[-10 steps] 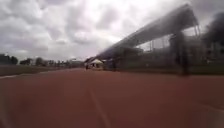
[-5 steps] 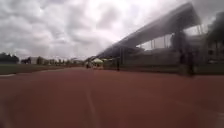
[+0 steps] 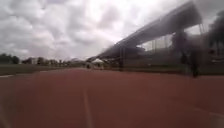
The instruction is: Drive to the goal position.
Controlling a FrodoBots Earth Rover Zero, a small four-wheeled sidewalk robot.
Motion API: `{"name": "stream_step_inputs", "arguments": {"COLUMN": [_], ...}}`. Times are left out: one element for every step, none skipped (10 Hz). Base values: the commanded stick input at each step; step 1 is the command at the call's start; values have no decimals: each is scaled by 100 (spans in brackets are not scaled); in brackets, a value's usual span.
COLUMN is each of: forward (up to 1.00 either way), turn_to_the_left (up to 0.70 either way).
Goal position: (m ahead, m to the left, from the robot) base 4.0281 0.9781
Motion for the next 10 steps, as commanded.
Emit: {"name": "stream_step_inputs", "arguments": {"forward": [70, 70, 70, 70, 70, 70, 70, 70, 70, 70], "turn_to_the_left": [0, 0, 0, 0, 0, 0, 0, 0, 0, 0]}}
